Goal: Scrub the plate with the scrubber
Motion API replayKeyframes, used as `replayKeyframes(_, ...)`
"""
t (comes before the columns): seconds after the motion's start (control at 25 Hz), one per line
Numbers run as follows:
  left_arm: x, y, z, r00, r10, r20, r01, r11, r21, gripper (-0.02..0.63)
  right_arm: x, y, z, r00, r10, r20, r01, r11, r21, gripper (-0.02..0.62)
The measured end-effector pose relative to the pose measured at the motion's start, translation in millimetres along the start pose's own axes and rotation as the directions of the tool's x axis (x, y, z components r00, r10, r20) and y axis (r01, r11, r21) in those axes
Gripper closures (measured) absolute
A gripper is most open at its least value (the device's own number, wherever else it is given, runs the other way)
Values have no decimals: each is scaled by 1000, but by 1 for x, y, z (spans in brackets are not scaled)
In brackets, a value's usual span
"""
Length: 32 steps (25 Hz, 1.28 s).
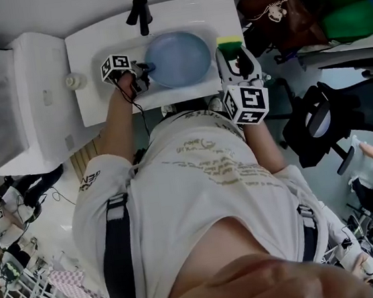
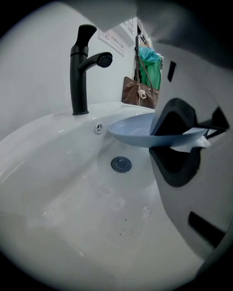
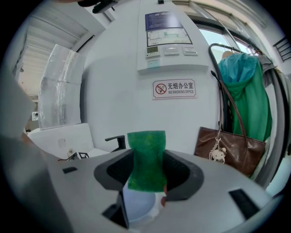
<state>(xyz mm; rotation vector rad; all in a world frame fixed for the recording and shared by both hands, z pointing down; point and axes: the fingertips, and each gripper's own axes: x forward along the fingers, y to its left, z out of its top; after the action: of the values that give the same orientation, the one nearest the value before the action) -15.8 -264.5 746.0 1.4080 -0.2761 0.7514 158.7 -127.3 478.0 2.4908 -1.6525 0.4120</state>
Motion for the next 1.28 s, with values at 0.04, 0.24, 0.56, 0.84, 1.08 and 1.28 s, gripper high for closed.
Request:
replayKeyframes(0.04,-2,-5,-1,1000,-8,13,8,1000,9,549,0,-1,0,1000,2,1,-2,1000,1,390)
replayKeyframes(0.24,-12,-35,-9,994,-73,81,69,996,51,549,0,-3,1,1000,20,7,-20,1000,9,390)
replayKeyframes(0.56,-21,-69,-39,988,-108,114,89,983,159,549,13,11,-24,981,131,-142,-135,991,-20,390)
replayKeyframes(0.84,-25,-68,-46,984,-107,145,81,982,171,551,65,42,-107,773,207,-600,-358,923,-143,390)
replayKeyframes(1.08,-35,-61,-45,979,-106,172,76,982,174,551,92,54,-143,611,182,-771,-383,920,-86,410)
replayKeyframes(1.28,-42,-59,-43,981,-93,171,53,973,224,549,112,64,-158,535,145,-832,-411,905,-106,408)
